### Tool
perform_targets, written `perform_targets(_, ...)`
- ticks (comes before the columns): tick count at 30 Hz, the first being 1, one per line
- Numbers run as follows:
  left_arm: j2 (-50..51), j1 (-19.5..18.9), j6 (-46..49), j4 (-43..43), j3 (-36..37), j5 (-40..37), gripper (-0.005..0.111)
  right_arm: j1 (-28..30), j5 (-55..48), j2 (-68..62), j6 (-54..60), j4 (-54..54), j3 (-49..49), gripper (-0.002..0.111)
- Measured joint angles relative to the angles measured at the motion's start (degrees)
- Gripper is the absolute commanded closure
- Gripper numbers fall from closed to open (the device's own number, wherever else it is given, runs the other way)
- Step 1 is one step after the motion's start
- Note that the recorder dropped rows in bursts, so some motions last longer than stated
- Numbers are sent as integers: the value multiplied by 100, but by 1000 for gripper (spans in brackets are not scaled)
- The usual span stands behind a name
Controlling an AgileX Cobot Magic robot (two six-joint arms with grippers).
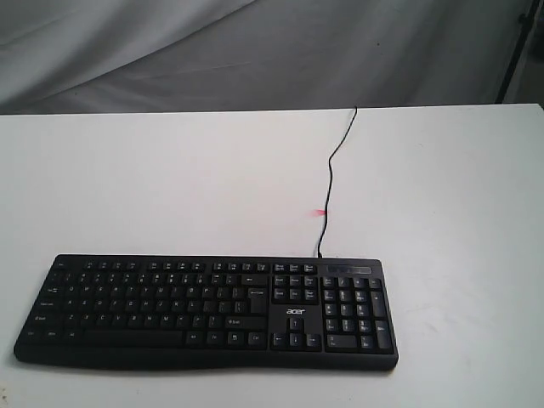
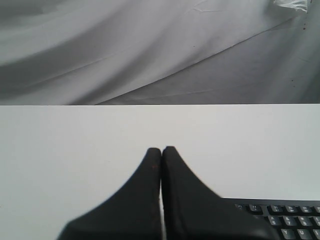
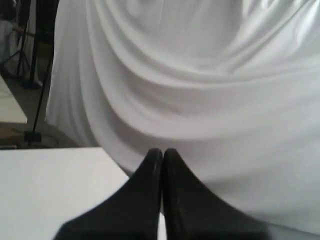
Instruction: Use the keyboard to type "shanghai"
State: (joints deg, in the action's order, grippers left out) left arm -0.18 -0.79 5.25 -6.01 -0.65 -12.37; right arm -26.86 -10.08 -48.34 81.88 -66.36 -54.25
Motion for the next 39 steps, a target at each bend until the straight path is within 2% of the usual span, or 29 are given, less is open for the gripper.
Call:
perform_targets(6,0,0,0,0,0,0,106,0,70,821,0,0,11,108)
perform_targets(14,0,0,0,0,0,0,106,0,1008,1900,-103,-11,271,108)
perform_targets(24,0,0,0,0,0,0,106,26,2067,3237,-390,-75,1825,108)
perform_targets(27,0,0,0,0,0,0,106,251,1983,3465,-604,-448,2304,108)
perform_targets(33,0,0,0,0,0,0,106,1124,1193,3741,-1152,-1048,3002,108)
perform_targets(36,0,0,0,0,0,0,106,1425,662,3892,-1280,-942,3238,108)
perform_targets(39,0,0,0,0,0,0,106,1731,142,4055,-1313,-113,3370,108)
